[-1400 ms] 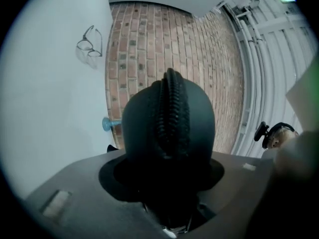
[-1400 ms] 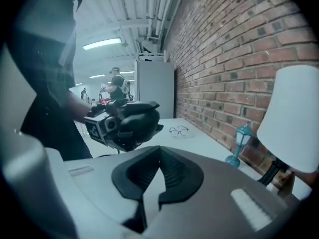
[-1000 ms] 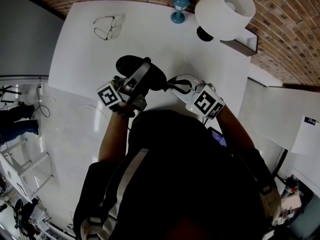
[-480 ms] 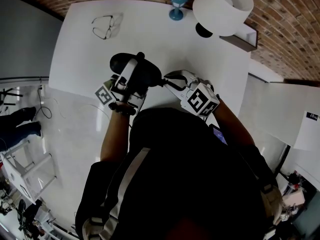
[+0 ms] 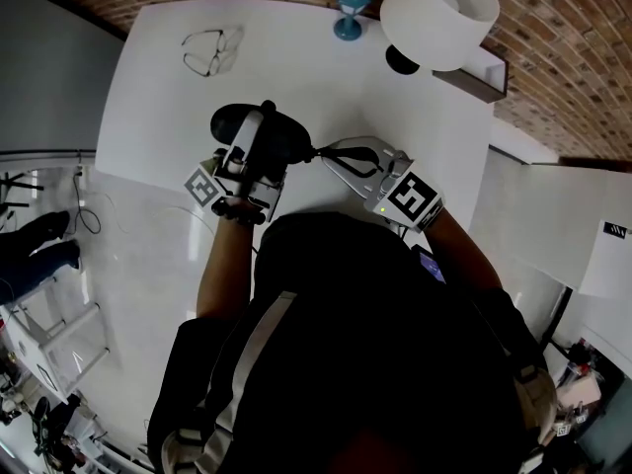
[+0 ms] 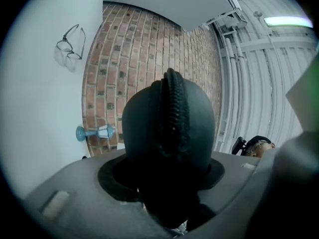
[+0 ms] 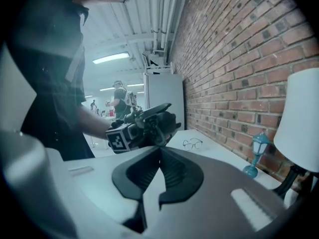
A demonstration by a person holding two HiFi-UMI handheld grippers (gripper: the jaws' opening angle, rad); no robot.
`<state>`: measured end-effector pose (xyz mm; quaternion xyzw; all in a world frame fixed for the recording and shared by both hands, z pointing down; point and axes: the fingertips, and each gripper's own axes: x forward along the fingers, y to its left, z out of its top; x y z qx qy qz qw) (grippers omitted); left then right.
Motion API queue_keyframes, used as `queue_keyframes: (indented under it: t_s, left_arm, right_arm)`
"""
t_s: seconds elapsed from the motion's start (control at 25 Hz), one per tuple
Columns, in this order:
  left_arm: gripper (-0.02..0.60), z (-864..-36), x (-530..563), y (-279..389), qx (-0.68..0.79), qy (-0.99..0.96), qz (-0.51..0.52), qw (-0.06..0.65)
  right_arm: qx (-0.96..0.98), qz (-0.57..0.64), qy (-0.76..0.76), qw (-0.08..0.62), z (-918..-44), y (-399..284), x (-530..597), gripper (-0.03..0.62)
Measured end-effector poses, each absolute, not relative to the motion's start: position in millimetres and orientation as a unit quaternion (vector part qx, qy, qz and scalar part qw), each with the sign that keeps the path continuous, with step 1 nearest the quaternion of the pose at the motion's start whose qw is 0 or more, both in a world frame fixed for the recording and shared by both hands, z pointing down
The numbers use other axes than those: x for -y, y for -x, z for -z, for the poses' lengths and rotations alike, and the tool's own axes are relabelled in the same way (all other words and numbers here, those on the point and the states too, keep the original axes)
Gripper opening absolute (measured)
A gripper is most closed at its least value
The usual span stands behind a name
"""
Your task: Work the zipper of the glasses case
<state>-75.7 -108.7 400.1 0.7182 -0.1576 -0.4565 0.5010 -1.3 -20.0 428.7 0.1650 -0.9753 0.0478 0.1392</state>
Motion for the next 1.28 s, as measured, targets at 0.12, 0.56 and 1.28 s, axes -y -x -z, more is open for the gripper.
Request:
queue_keyframes:
  t_s: [0.12,0.56,1.28]
  left_arm:
    - [0.241,-405,109,77,0.173,-0.718,0.451,0.502]
    - [0.242,-435,107,72,0.228,-0.709,0.419,0.519]
    - [0.242,-457,102,79,0.237,-0.631,0.475,0.565]
  right_arm:
    - [0.977,-0.041,-0.170,0.120,-418,-1,20,0.003]
    - [0.979,-0.007,-0.166,0.117,-397,15,18,0.003]
    - [0.979,0.013,-0.150,0.138,-402,33,16,0.005]
